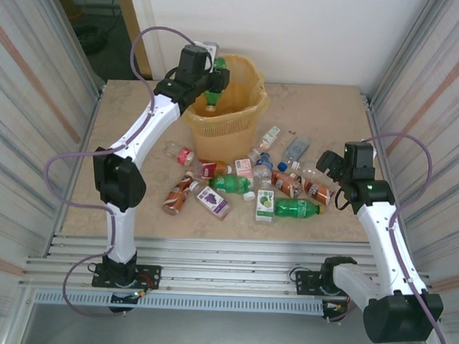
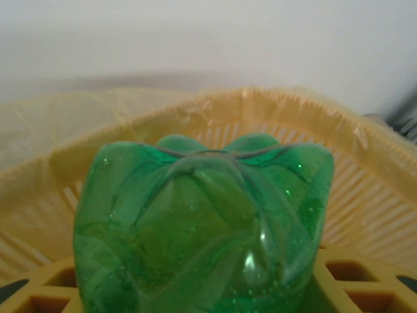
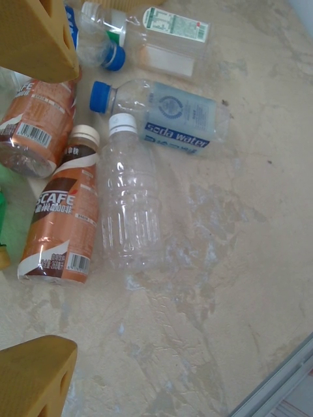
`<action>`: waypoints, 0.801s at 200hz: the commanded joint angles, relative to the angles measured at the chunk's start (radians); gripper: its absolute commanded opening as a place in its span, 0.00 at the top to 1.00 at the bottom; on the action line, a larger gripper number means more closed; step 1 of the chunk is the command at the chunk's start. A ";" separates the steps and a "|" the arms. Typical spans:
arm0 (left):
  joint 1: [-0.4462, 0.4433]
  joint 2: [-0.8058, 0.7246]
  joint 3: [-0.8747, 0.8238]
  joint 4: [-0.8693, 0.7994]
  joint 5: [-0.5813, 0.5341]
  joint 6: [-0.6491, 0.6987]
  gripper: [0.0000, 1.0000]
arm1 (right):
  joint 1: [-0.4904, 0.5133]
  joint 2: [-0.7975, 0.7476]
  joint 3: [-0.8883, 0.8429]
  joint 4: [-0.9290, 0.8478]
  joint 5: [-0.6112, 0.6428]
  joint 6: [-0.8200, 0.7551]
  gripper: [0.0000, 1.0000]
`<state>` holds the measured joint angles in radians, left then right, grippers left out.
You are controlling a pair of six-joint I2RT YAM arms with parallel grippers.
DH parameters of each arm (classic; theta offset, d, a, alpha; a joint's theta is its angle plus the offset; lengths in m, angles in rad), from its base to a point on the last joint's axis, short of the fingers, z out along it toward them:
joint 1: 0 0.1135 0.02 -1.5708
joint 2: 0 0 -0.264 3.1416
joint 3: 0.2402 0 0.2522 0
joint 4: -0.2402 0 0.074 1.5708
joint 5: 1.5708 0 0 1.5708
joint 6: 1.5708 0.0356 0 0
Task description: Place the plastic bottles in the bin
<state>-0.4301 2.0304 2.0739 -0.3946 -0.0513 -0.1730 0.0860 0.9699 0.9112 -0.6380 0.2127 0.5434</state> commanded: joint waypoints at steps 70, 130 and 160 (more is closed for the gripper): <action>-0.010 0.007 0.041 -0.035 0.027 0.057 0.21 | 0.006 -0.004 -0.005 -0.015 0.022 0.023 0.02; -0.017 -0.081 0.050 -0.043 0.056 0.088 0.16 | 0.006 0.007 -0.001 -0.008 0.017 0.024 0.02; -0.028 -0.162 0.032 -0.037 0.068 0.099 0.12 | 0.006 0.010 0.003 -0.005 0.013 0.024 0.02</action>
<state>-0.4412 1.9938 2.0815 -0.4469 -0.0090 -0.1036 0.0860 0.9764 0.9112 -0.6373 0.2127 0.5434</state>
